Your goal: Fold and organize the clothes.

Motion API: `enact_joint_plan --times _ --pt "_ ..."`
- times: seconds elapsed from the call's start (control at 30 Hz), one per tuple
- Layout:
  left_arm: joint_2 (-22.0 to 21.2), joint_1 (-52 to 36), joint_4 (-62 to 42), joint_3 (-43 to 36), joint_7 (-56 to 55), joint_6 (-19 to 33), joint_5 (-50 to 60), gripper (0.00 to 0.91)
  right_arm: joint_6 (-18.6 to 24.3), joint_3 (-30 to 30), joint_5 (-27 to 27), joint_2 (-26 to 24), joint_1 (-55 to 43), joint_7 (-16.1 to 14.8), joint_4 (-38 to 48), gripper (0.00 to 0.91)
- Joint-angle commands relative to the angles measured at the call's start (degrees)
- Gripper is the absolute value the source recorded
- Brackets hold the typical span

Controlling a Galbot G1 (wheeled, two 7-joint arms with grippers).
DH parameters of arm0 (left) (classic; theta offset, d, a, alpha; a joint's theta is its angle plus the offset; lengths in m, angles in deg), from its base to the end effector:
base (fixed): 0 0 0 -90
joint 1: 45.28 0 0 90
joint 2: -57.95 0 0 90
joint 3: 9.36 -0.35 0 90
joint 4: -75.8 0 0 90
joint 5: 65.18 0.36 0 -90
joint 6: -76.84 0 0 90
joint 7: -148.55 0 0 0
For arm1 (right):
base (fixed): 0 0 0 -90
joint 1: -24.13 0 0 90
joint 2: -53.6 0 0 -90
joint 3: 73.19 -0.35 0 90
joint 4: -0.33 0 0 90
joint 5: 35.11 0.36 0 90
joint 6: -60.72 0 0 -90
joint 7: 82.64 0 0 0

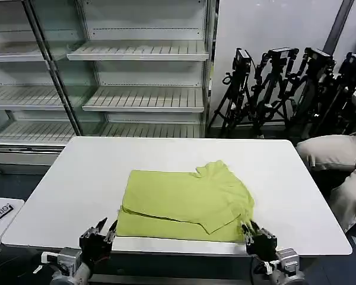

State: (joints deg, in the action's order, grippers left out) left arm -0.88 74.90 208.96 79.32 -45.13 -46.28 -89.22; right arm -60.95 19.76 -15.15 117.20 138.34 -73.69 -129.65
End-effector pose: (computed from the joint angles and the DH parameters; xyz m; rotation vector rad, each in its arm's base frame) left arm 0.1807 0.0485 -0.2114 -0.1757 -2.7122 -0.2320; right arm 0.2051 -0.0401 -0.2157 0.2200 -2.7932 0.1915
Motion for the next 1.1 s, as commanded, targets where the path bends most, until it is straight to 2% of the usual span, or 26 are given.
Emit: enact_joint_plan --times 0.03,0.23,0.47,0.53,0.7,0.9,0.93,0.97,1.0,1.07,1.1 --pt "1.53 -25.47 -15.06 -7.38 4.16 0.08 -2.48 0.907 -1.58 6.76 2.74 0.95 -25.97 1.46 13.63 0.907" --pt "-0.23 -39.51 -33.17 -11.76 9.36 0.11 -2.99 0.907 -1.49 13.48 2.73 5.85 -42.68 1.66 34.41 0.907" --pt "-2.71 -47.81 -46.04 -15.28 11.92 0.92 -3.06 0.907 -1.44 15.37 2.76 10.43 -51.13 1.93 49.34 0.907" --pt "-3.74 -49.8 -48.85 -16.17 11.27 0.84 -2.82 0.907 -1.27 15.04 0.81 12.17 -53.33 1.35 53.76 0.907" --pt "-4.64 -52.35 -53.05 -16.82 11.17 0.03 -2.92 0.907 0.56 14.74 -0.93 15.43 -55.03 1.01 60.29 0.907" --pt "-4.33 -51.29 -53.29 -16.98 12.39 -0.06 -2.92 0.907 -0.49 14.71 1.63 17.06 -55.91 0.52 62.98 0.907" --pt "-4.46 -51.27 -53.42 -16.9 12.38 -0.07 -2.9 0.907 -0.87 14.72 2.59 17.27 -55.93 0.55 63.09 0.746" --pt "-4.49 -51.3 -53.45 -16.9 12.46 -0.04 -2.9 0.907 -1.45 14.8 3.09 17.39 -55.9 0.8 63.11 0.443" --pt "-4.5 -51.32 -53.41 -16.91 12.52 -0.05 -2.94 0.867 -1.43 14.87 3.37 17.35 -55.78 0.84 63.1 0.0" --pt "-4.62 -51.59 -53.25 -16.91 12.34 -0.03 -3.25 0.01 -1.44 15.31 4.16 17.01 -55.27 0.85 62.84 0.0" --pt "-4.61 -51.69 -53.22 -16.89 12.39 -0.03 -3.51 0.01 -1.47 15.33 4.85 16.98 -55.08 1.01 62.7 0.0"
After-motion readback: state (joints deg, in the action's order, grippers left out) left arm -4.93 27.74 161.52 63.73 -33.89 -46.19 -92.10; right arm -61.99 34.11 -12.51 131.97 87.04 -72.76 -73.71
